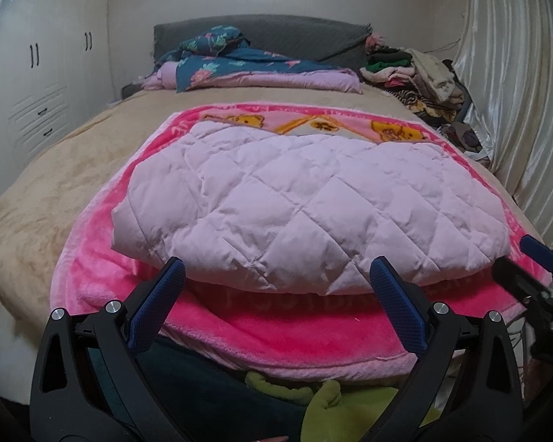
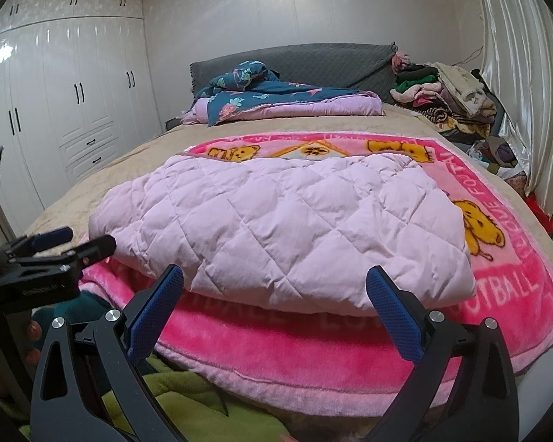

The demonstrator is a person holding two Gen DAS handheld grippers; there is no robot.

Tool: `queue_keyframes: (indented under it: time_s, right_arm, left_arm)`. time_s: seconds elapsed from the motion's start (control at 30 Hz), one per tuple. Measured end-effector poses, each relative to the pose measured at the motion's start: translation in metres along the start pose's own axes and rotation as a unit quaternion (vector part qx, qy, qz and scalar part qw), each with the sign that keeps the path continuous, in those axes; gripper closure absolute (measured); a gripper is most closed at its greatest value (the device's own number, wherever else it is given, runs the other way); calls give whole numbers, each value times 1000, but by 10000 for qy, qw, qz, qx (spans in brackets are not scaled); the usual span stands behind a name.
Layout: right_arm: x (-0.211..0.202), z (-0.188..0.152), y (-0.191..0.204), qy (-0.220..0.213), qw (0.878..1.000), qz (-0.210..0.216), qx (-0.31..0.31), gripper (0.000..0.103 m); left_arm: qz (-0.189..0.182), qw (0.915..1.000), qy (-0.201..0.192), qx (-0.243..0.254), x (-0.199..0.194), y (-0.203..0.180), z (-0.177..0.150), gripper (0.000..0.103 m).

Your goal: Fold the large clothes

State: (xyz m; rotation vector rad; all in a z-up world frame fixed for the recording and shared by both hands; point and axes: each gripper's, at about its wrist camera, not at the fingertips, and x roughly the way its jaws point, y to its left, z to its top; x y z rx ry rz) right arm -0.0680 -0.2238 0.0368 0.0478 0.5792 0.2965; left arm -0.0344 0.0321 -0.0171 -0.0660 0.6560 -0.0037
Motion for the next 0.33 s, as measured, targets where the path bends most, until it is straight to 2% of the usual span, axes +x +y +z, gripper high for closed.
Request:
queue_keyframes:
  time_s: [0.13,0.23,0.33]
  right_arm:
    - [21,33,-10,-58,10000,29,25,4]
    - [56,69,-25,-30,9998,-3,198,4]
    - [121,105,-37,401,9989,-199,137,4]
  left_arm:
    - [-53,9998,29,-173,24,12,31,9]
    - [-104,9990,166,-399,62,34,72,9]
    - [-58,9986,272,-456,106,45,111,9]
